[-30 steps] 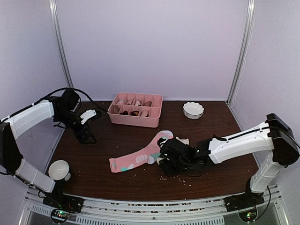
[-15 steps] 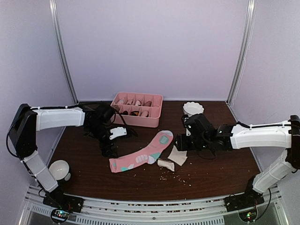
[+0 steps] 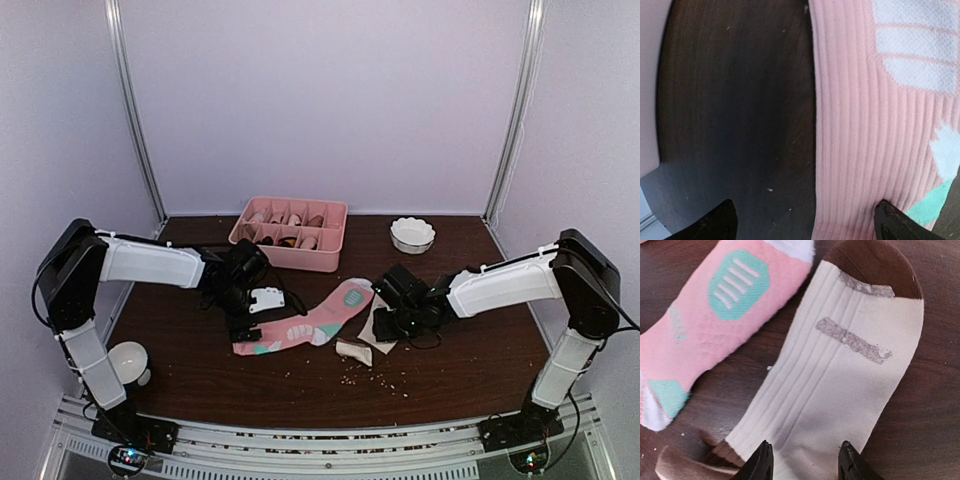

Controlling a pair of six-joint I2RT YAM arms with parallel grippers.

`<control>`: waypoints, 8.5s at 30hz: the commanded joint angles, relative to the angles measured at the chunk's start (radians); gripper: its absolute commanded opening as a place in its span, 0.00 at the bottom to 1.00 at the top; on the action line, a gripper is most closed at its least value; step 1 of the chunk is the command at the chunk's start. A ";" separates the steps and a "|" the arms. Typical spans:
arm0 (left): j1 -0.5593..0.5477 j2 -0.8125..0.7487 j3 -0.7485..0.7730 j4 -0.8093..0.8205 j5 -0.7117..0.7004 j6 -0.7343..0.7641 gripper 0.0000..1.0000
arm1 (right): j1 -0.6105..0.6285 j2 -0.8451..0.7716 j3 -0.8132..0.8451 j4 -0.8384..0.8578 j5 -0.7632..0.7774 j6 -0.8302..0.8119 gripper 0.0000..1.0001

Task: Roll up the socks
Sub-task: Adjust the pair of socks at the center of the board, then smooth out the sock at the center of the board, then adjust the pair of socks at the center of the board, then pick up the sock from the center of the board.

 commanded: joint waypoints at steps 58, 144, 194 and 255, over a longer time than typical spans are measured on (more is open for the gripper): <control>-0.056 -0.019 0.351 -0.393 -0.003 -0.005 0.98 | 0.030 -0.118 -0.298 0.658 -0.492 0.152 0.41; -0.091 0.103 0.209 -0.050 -0.211 0.025 0.98 | -0.082 0.057 0.087 -0.065 -0.056 -0.046 0.08; -0.049 -0.155 0.142 -0.221 0.340 -0.079 0.98 | 0.444 -0.344 -0.472 0.486 0.141 -0.708 0.54; -0.286 -0.005 0.067 0.177 0.444 0.074 0.77 | 0.062 -0.073 -0.318 0.429 -0.633 -0.207 0.00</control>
